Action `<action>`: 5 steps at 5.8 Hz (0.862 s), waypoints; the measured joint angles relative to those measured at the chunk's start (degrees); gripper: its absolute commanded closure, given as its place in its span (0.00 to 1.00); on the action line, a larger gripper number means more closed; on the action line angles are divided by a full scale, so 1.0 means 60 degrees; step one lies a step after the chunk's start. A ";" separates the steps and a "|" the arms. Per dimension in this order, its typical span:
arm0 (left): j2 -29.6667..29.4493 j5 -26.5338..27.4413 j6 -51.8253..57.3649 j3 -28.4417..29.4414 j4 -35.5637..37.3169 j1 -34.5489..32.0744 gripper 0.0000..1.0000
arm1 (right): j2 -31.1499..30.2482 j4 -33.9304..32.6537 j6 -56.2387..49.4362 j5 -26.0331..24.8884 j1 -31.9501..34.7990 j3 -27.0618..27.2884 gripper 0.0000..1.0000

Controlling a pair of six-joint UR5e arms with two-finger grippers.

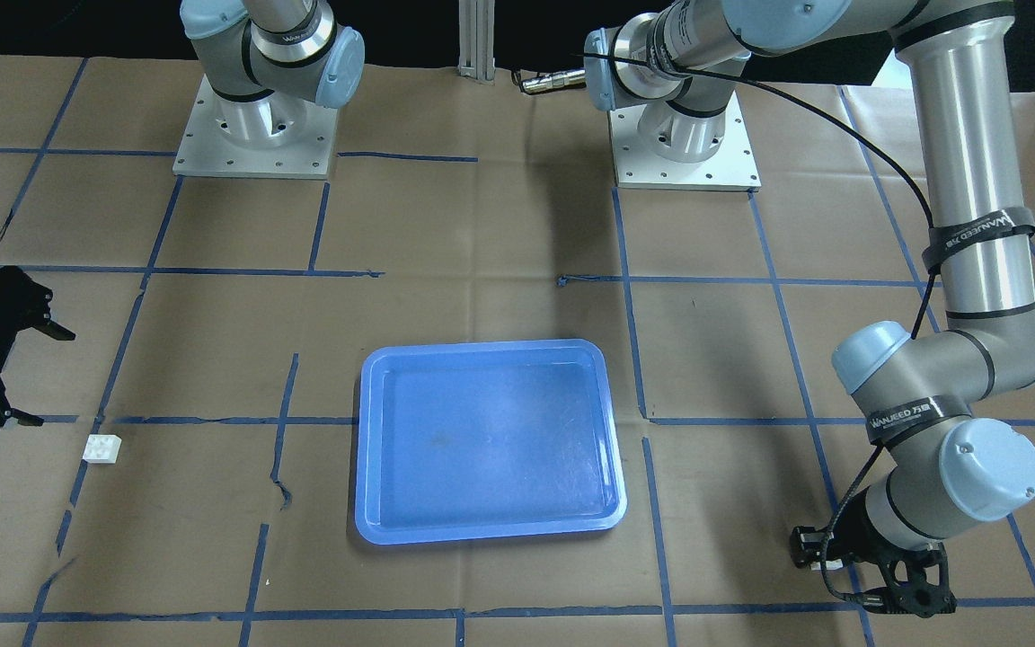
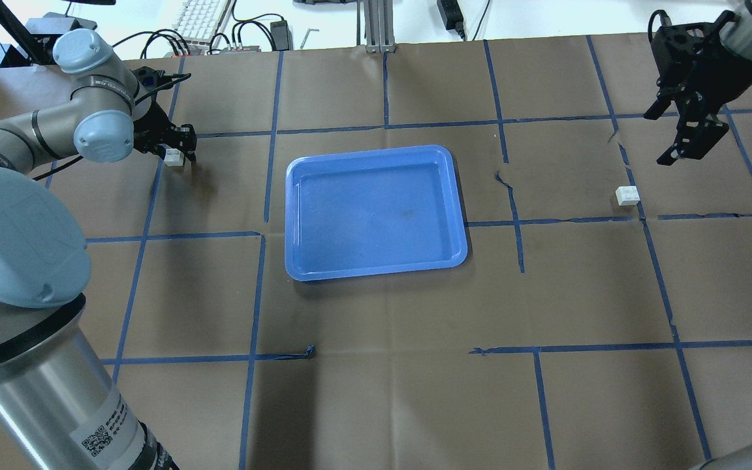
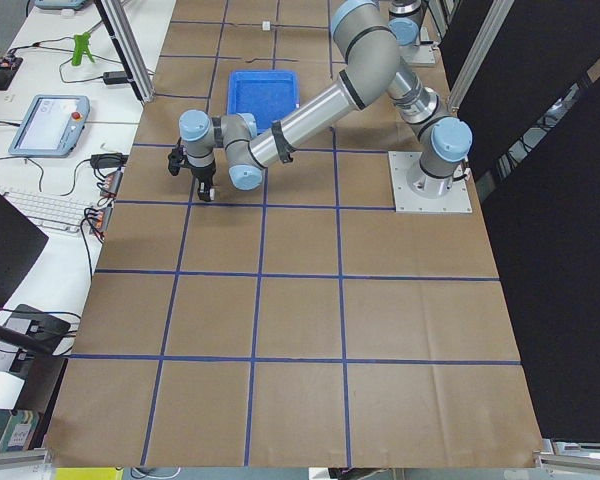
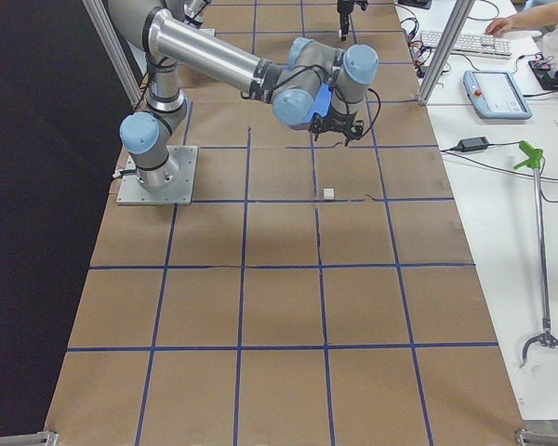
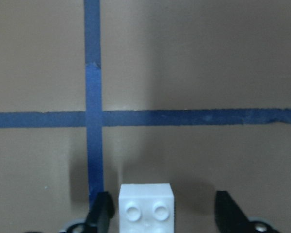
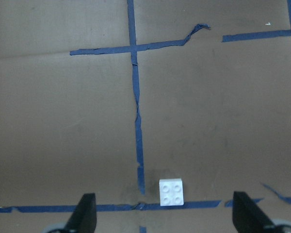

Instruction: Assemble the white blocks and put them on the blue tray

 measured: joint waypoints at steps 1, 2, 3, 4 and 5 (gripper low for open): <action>0.0118 0.0027 -0.0005 0.0049 -0.0046 -0.0004 1.00 | 0.0772 -0.0110 -0.1630 0.1115 -0.0677 0.0006 0.01; 0.0349 0.0069 -0.0055 0.0009 -0.0125 -0.0053 1.00 | 0.1596 -0.0127 -0.2824 0.2135 -0.1306 0.0004 0.01; 0.0672 0.0082 -0.0319 0.0002 -0.0382 -0.0452 1.00 | 0.2330 -0.0124 -0.3574 0.2885 -0.1713 -0.0001 0.01; 0.0912 0.0085 -0.1228 0.0070 -0.0648 -0.1340 1.00 | 0.2803 -0.0097 -0.4000 0.3264 -0.1929 0.0002 0.01; 0.0992 0.0058 -0.2309 0.0101 -0.0742 -0.2331 1.00 | 0.3016 -0.0035 -0.4185 0.3376 -0.2051 0.0031 0.00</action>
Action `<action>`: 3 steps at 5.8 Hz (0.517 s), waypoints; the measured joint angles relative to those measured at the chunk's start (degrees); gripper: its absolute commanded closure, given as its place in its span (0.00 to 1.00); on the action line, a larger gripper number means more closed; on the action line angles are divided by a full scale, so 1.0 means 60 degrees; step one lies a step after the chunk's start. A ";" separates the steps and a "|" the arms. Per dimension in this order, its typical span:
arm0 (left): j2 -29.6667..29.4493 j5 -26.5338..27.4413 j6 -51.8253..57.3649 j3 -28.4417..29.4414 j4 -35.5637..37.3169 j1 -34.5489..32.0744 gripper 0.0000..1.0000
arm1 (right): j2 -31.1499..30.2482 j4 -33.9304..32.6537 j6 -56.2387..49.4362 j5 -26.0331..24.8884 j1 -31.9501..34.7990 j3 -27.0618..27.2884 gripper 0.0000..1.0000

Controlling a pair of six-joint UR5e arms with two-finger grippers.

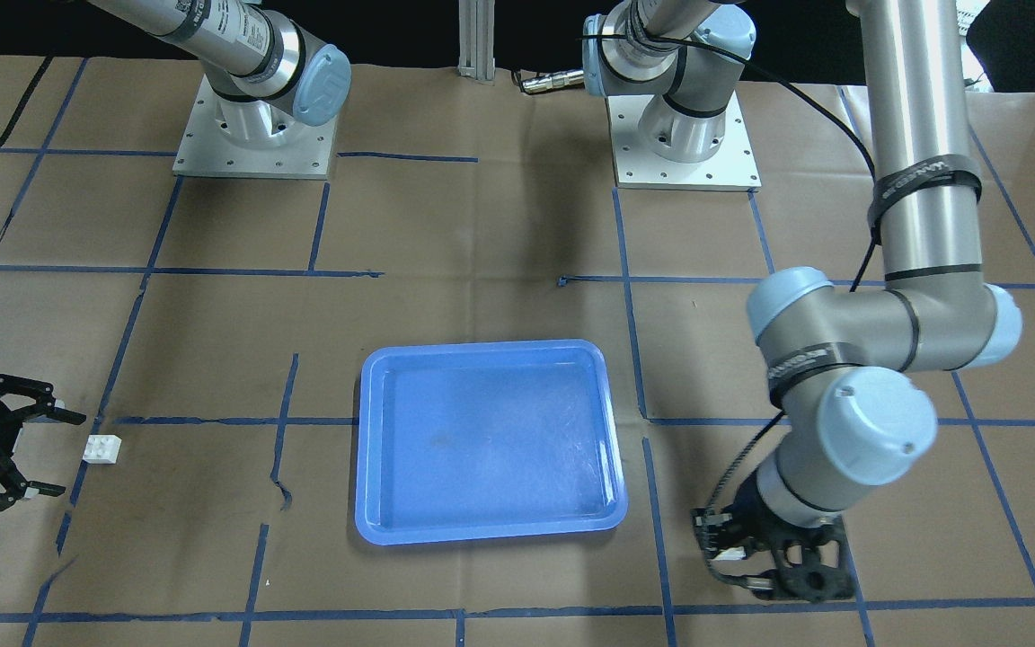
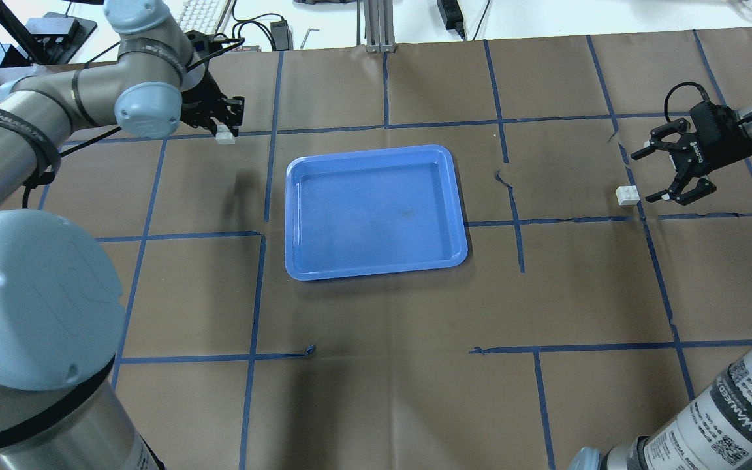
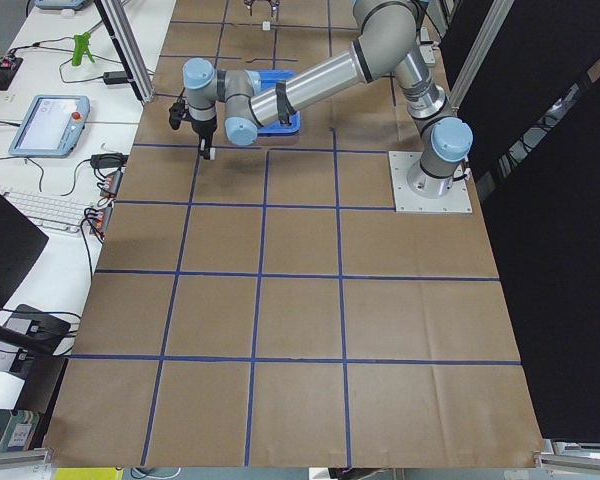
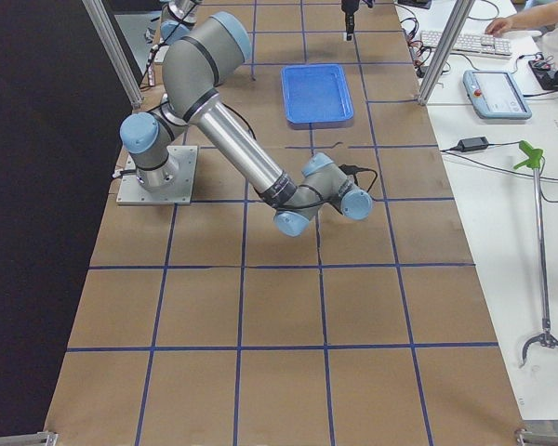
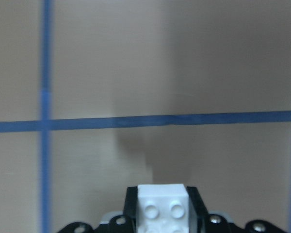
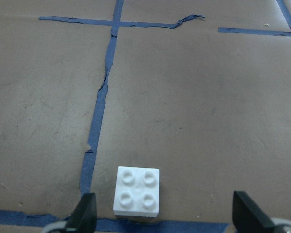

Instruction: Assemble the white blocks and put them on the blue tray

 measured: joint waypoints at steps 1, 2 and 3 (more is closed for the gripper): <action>0.0043 -0.0022 -0.0688 -0.0032 -0.0031 -0.1064 1.00 | 0.0063 0.0002 -0.0079 0.0028 -0.0037 0.0142 0.00; 0.0090 0.0015 -0.1127 -0.0189 0.0002 -0.2191 1.00 | 0.0056 -0.0041 -0.0102 0.0035 -0.0050 0.0390 0.00; 0.0146 0.0035 -0.1309 -0.0539 0.0046 -0.2977 1.00 | 0.0028 -0.0057 -0.0105 0.0037 -0.0054 0.0552 0.06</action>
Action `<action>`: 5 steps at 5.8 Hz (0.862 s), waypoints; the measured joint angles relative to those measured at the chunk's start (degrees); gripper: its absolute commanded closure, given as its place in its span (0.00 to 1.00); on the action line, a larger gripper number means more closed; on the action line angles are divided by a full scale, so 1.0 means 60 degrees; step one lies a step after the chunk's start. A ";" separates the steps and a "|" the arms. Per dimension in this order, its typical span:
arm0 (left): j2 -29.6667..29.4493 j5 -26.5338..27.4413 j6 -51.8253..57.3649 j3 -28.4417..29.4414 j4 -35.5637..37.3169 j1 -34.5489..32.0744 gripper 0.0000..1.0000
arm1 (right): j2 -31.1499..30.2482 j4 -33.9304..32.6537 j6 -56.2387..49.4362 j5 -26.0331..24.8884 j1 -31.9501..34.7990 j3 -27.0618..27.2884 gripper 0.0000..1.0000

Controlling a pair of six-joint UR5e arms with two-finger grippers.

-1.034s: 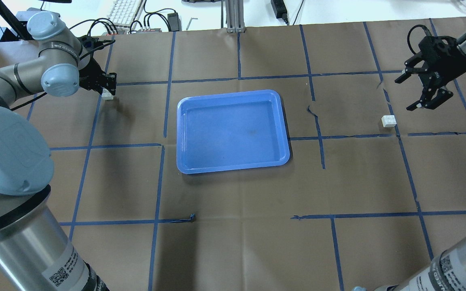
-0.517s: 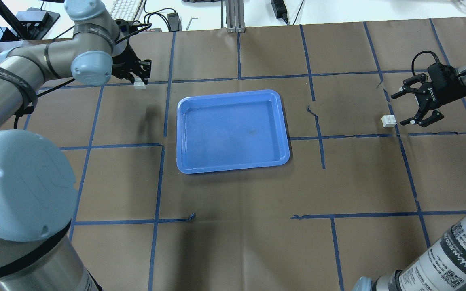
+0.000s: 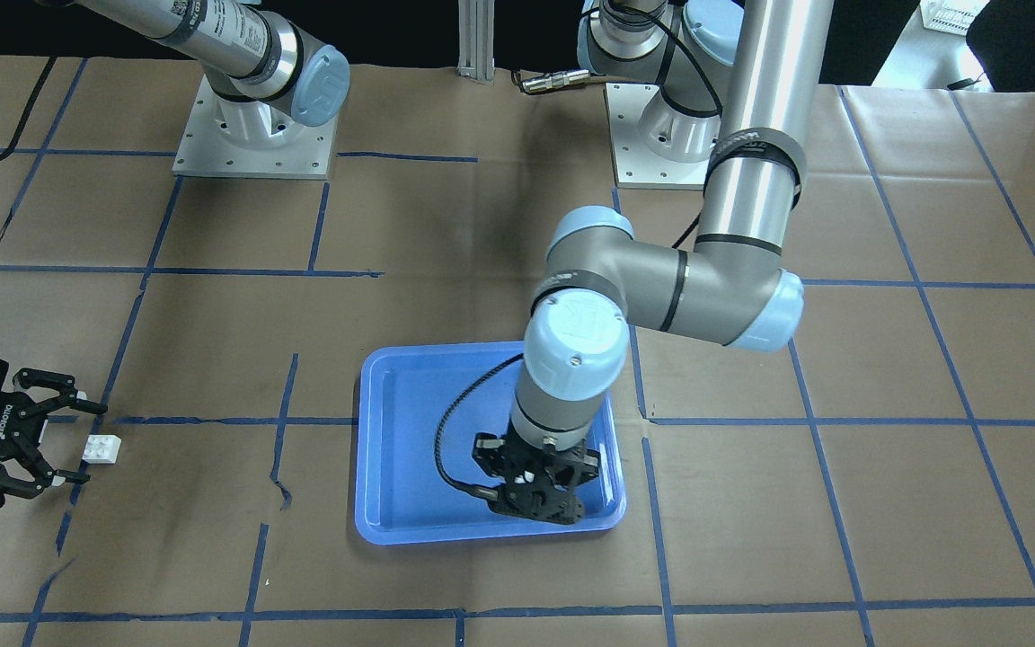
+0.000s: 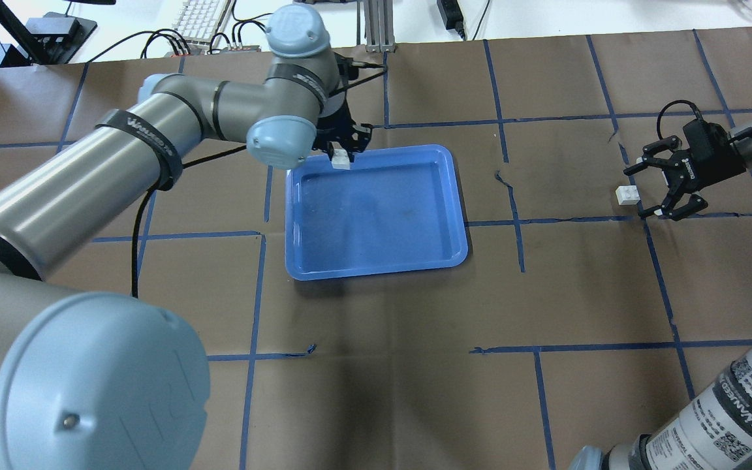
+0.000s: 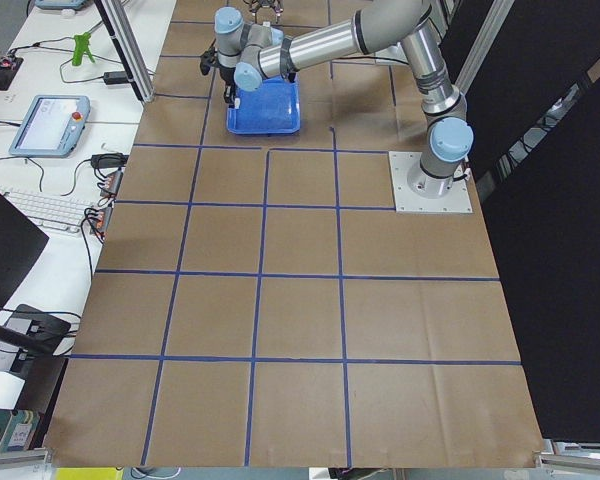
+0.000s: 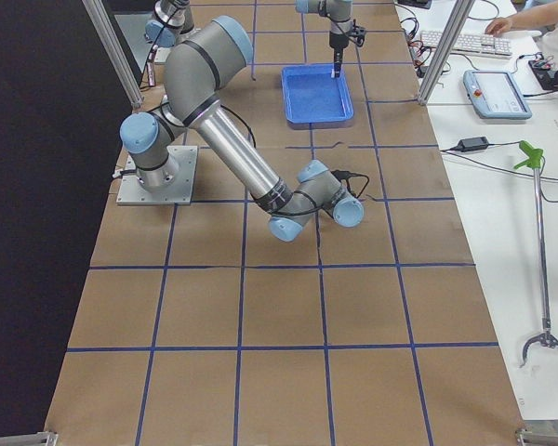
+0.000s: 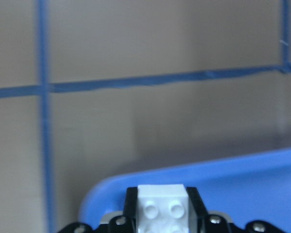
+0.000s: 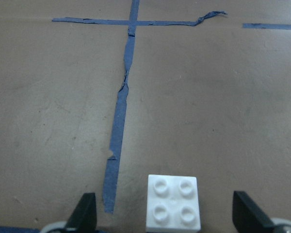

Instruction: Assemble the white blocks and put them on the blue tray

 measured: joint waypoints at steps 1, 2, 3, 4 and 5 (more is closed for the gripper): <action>0.0066 0.0002 0.0298 -0.0399 0.0034 -0.0324 1.00 | -0.0030 -0.0014 0.0006 0.0001 0.0000 0.0024 0.24; 0.0138 0.0035 0.1584 -0.0677 0.0061 -0.0422 1.00 | -0.0037 -0.0029 0.0008 0.0001 -0.0012 0.0014 0.42; 0.0197 0.0141 0.3638 -0.0783 0.0171 -0.0432 0.98 | -0.0046 -0.0039 0.0009 0.0005 -0.0019 -0.0001 0.49; 0.0217 0.0293 0.6603 -0.0852 0.0706 -0.0401 0.97 | -0.0059 -0.0047 0.0009 0.0016 -0.0022 -0.0009 0.59; 0.0247 0.0349 0.9080 -0.1004 0.1339 -0.0378 0.97 | -0.0073 -0.0046 0.0009 0.0030 -0.0029 -0.0025 0.62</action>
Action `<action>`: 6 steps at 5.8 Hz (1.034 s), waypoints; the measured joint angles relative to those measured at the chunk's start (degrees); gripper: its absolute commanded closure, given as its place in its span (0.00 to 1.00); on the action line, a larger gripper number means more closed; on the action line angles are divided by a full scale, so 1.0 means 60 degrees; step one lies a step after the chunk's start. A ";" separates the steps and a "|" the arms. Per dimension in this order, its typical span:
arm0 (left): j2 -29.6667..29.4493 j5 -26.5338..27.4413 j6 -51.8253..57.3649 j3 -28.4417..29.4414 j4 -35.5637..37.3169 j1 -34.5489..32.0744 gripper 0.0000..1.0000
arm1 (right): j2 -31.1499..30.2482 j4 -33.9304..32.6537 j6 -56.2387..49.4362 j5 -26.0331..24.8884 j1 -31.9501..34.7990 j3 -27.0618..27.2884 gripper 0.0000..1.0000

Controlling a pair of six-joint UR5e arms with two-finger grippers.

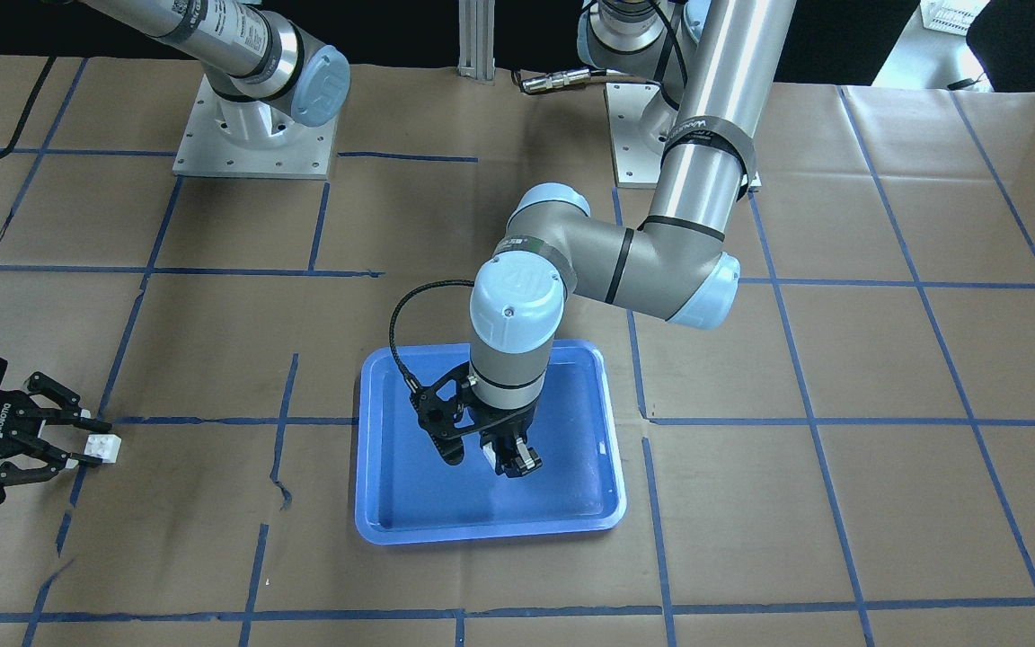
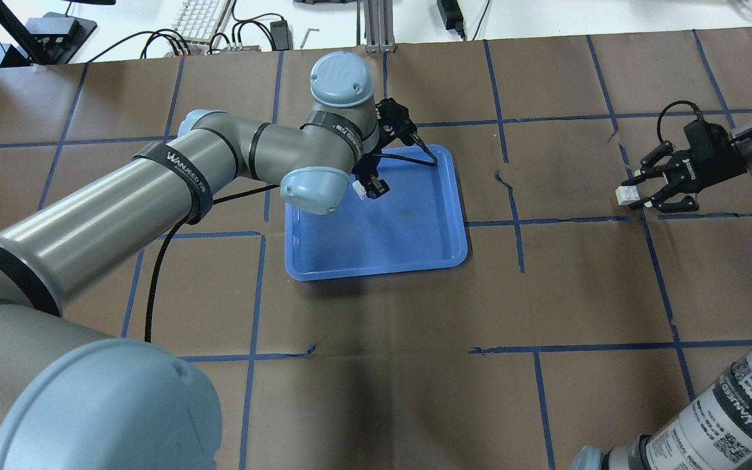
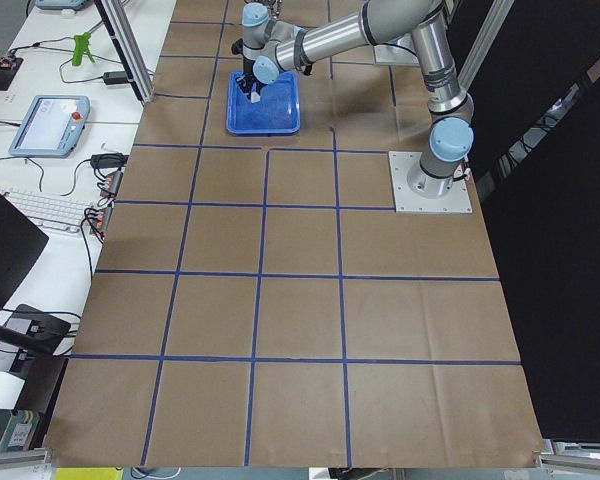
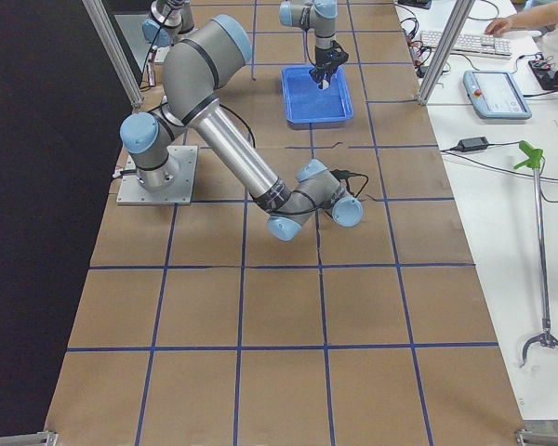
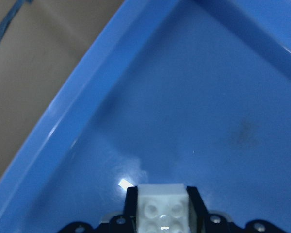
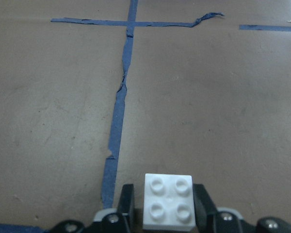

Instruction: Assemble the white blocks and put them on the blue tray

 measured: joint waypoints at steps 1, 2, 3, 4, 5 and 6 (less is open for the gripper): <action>0.0049 0.0009 0.1625 -0.0193 0.0250 0.0011 0.97 | -0.0014 -0.0002 0.0000 0.0014 -0.0002 -0.0018 0.62; 0.0045 0.0011 0.2629 -0.0388 0.0297 0.0016 0.97 | -0.0105 -0.0013 0.0014 0.0020 0.0001 -0.0028 0.62; 0.0052 -0.0006 0.3022 -0.0660 0.0296 0.0009 0.97 | -0.0349 -0.0014 0.0063 0.0012 0.0025 -0.0039 0.62; 0.0038 -0.0048 0.3147 -0.0883 0.0322 0.0017 0.95 | -0.0632 0.0025 0.0129 0.0089 0.0070 -0.0041 0.62; 0.0004 -0.0093 0.3181 -0.0988 0.0344 0.0021 0.05 | -0.0865 0.0089 0.0187 0.0266 0.0165 -0.0011 0.62; 0.0004 -0.0117 0.3194 -0.1043 0.0349 0.0012 0.01 | -0.1063 0.0136 0.0309 0.0388 0.0330 0.0032 0.62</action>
